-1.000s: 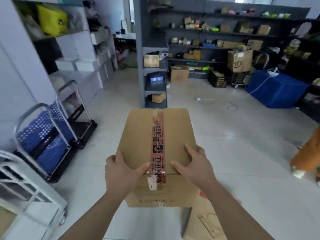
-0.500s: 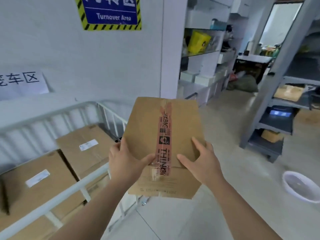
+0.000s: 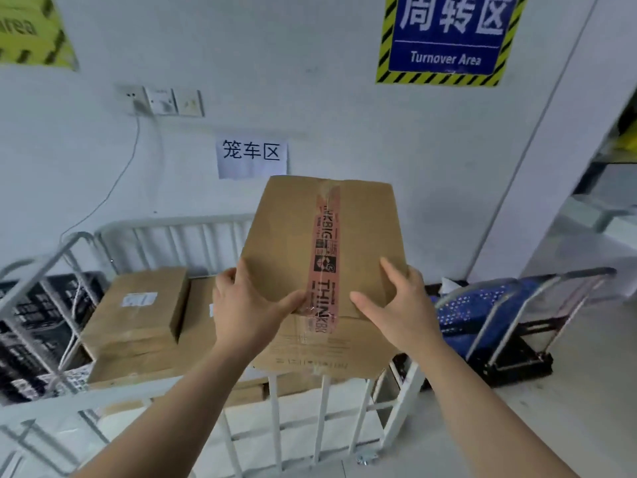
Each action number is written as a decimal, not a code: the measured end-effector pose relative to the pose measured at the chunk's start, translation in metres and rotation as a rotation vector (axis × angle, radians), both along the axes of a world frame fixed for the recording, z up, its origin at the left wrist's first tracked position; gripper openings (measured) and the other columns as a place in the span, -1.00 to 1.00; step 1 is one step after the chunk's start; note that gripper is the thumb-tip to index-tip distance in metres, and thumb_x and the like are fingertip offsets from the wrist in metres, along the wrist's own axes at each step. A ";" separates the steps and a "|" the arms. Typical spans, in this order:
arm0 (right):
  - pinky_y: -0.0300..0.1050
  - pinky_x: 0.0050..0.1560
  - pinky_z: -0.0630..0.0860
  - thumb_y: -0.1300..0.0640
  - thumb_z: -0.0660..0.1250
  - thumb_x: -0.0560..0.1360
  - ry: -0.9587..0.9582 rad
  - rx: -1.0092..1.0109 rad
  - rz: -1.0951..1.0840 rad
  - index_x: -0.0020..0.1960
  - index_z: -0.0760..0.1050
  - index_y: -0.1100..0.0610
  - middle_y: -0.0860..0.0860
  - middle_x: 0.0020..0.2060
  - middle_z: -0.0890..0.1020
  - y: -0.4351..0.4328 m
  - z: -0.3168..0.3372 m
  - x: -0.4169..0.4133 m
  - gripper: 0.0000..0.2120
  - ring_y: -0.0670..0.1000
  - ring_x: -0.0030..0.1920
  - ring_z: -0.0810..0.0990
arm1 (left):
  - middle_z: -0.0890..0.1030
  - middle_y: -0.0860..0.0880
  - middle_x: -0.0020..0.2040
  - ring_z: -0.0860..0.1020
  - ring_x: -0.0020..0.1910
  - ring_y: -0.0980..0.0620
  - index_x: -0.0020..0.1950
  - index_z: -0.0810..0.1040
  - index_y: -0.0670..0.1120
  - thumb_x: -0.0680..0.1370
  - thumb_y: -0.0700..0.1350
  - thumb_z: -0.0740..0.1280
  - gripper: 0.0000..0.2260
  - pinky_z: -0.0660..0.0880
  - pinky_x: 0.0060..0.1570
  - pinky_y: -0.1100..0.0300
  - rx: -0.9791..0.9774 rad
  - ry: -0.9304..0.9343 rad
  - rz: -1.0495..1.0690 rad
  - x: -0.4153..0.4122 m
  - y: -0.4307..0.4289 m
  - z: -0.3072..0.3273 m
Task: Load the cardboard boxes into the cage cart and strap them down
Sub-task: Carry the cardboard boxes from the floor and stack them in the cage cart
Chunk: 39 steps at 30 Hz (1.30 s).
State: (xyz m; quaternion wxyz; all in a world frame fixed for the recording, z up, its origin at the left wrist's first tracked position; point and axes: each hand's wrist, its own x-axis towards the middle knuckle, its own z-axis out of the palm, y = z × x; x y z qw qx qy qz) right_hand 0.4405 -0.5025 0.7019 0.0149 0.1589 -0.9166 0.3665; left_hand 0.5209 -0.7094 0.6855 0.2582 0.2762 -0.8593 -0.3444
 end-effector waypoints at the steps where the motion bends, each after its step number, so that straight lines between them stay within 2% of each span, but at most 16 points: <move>1: 0.14 0.37 0.31 -0.33 0.34 0.35 0.006 -0.003 0.041 0.53 0.10 -0.09 0.07 0.47 0.15 -0.011 0.001 -0.011 -0.14 0.10 0.45 0.24 | 0.34 -0.09 0.29 0.36 0.28 -0.10 0.40 0.27 -0.01 0.15 0.45 0.43 -0.04 0.40 0.29 -0.07 -0.004 -0.004 0.040 -0.003 -0.008 0.000; 7: 0.15 0.36 0.33 -0.37 0.33 0.32 0.031 -0.015 0.275 0.52 0.11 -0.12 0.06 0.48 0.13 -0.083 -0.001 -0.054 -0.13 0.11 0.45 0.25 | 0.34 -0.09 0.29 0.36 0.28 -0.10 0.36 0.27 -0.01 0.12 0.47 0.41 -0.04 0.39 0.30 -0.09 0.011 0.021 0.266 0.000 -0.054 -0.004; 15: 0.00 0.33 0.33 -0.29 0.37 0.36 0.004 -0.051 0.468 0.50 0.17 -0.08 0.04 0.44 0.21 -0.197 -0.021 -0.054 -0.19 0.06 0.41 0.31 | 0.35 -0.09 0.30 0.35 0.27 -0.09 0.35 0.30 -0.03 0.13 0.44 0.44 -0.06 0.38 0.30 -0.05 -0.011 -0.024 0.462 0.031 -0.140 -0.012; 18: -0.01 0.34 0.32 -0.28 0.38 0.37 -0.036 -0.051 0.497 0.50 0.17 -0.08 0.04 0.44 0.21 -0.245 -0.031 -0.047 -0.20 0.05 0.41 0.31 | 0.35 -0.09 0.28 0.35 0.26 -0.07 0.32 0.31 -0.05 0.14 0.43 0.45 -0.09 0.38 0.28 -0.01 0.000 -0.060 0.487 0.041 -0.183 -0.020; 25: 0.01 0.38 0.28 -0.30 0.38 0.35 -0.185 -0.041 0.506 0.51 0.15 -0.09 0.05 0.47 0.16 -0.365 -0.060 -0.023 -0.17 0.07 0.44 0.26 | 0.38 -0.09 0.25 0.37 0.23 -0.09 0.23 0.33 -0.04 0.12 0.46 0.43 -0.13 0.39 0.26 -0.04 0.037 -0.206 0.494 0.064 -0.306 -0.041; 30: -0.01 0.35 0.25 -0.26 0.38 0.39 -0.307 0.006 0.476 0.52 0.14 -0.08 0.05 0.49 0.12 -0.440 -0.086 0.000 -0.20 0.08 0.46 0.22 | 0.37 -0.11 0.26 0.36 0.25 -0.09 0.30 0.31 -0.07 0.13 0.46 0.43 -0.07 0.38 0.29 -0.01 0.064 -0.323 0.460 0.081 -0.386 -0.062; 39: 0.04 0.37 0.25 -0.25 0.42 0.35 -0.528 0.055 0.435 0.51 0.17 -0.05 0.06 0.44 0.19 -0.521 -0.156 0.006 -0.17 0.08 0.43 0.26 | 0.40 -0.11 0.19 0.41 0.16 -0.10 0.23 0.33 -0.04 0.07 0.52 0.39 -0.06 0.46 0.18 -0.05 0.141 -0.541 0.464 0.087 -0.469 -0.122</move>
